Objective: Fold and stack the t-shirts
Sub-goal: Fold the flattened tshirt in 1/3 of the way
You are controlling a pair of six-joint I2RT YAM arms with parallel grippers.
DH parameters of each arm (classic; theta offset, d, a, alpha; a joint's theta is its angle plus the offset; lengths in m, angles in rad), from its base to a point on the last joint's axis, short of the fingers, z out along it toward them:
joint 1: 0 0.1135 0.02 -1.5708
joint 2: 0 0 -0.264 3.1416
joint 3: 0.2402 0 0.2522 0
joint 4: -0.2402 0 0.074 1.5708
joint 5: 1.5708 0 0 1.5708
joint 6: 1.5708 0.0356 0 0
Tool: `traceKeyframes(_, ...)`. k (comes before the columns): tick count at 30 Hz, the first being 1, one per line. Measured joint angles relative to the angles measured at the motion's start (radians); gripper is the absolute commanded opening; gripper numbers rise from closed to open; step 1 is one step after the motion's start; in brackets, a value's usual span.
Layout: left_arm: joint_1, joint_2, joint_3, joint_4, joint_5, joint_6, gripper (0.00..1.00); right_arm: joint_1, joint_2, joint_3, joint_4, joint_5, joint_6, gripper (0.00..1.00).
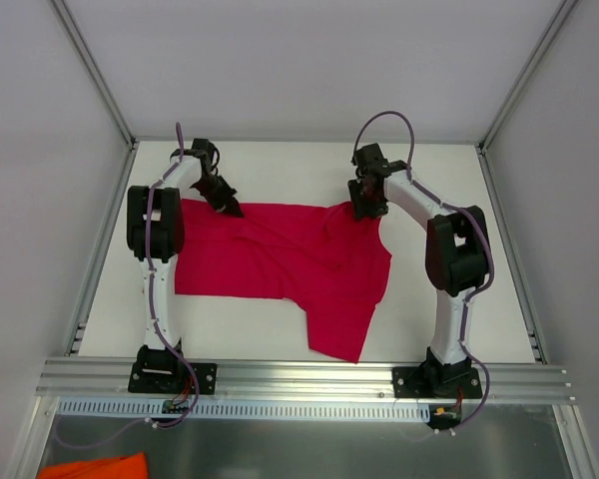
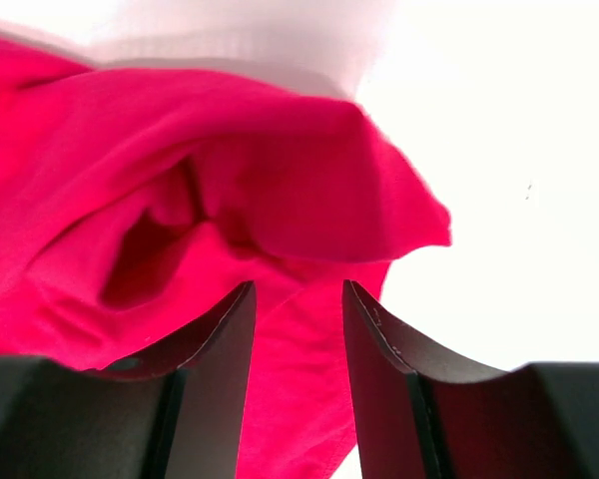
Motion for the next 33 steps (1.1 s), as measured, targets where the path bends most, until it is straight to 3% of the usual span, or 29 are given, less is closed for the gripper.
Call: traceKeyframes(33, 0.0, 0.008, 0.014, -0.017, -0.002, 0.0, 0.0, -0.052, 0.086, 0.036, -0.025, -0.193, 0.005, 0.4)
